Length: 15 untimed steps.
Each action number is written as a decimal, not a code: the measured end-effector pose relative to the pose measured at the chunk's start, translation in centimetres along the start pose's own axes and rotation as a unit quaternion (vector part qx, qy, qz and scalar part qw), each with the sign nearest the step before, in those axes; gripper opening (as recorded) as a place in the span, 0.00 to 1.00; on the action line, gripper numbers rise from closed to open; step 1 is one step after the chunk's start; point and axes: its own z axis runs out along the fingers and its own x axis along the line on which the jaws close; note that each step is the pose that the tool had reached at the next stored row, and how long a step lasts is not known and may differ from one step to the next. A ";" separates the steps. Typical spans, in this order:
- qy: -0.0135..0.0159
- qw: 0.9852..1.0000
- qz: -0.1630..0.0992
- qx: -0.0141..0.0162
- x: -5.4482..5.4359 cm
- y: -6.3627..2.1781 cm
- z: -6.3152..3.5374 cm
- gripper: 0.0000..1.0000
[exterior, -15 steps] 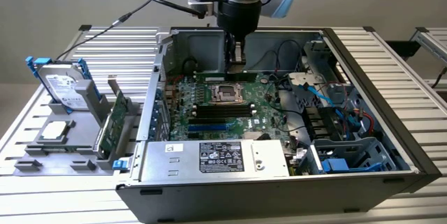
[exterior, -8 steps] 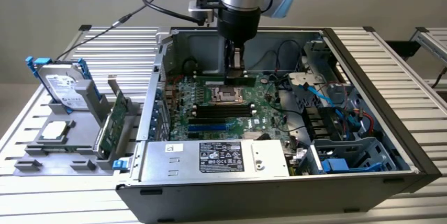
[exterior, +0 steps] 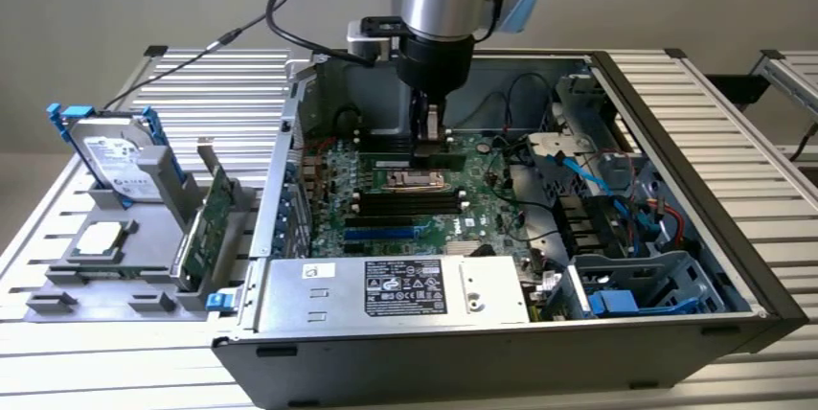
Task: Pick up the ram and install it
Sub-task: 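Insert the ram into the slot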
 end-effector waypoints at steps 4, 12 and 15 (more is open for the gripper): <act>0.000 1.000 0.000 0.000 0.0 -0.06 0.72 0.14; 0.000 1.000 0.000 0.000 0.0 -0.14 2.18 0.14; 0.000 1.000 0.000 0.000 0.0 -0.16 2.72 0.14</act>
